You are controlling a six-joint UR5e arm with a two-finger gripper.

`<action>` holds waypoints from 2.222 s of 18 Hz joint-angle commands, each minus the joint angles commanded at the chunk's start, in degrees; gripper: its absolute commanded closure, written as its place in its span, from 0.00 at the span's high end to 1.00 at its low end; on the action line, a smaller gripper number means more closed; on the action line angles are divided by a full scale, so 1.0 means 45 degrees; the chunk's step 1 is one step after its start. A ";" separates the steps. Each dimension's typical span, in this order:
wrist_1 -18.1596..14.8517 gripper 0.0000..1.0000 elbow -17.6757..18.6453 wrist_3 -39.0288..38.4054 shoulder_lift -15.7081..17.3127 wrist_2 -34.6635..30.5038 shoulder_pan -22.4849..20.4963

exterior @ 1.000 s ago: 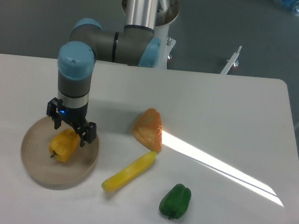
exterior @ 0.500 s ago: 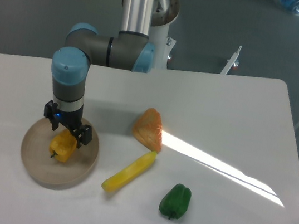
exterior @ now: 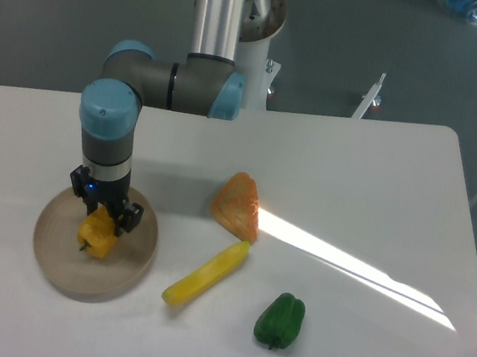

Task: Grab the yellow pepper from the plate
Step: 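Lift the yellow pepper off the plate, then carry the held yellow pepper beside the orange wedge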

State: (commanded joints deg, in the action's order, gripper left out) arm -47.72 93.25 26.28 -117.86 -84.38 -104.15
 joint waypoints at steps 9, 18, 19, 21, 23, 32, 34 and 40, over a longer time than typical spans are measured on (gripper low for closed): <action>-0.0020 0.49 -0.0058 0.0195 0.0195 0.0020 -0.0019; -0.0215 0.48 -0.0216 0.2087 0.1698 -0.0019 -0.1423; -0.0234 0.48 -0.0196 0.2457 0.1815 -0.0020 -0.1677; -0.0254 0.48 -0.0137 0.3161 0.2069 -0.0020 -0.2302; -0.0409 0.48 -0.0078 0.3844 0.2226 -0.0078 -0.2790; -0.1543 0.48 -0.0097 0.6970 0.2871 -0.0098 -0.4999; -0.1523 0.48 -0.0156 0.7245 0.2891 -0.0097 -0.5369; -0.1504 0.48 -0.0450 0.7890 0.2773 -0.0117 -0.5820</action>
State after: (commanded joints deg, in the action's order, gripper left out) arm -54.49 91.23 61.78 -105.38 -84.90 -130.34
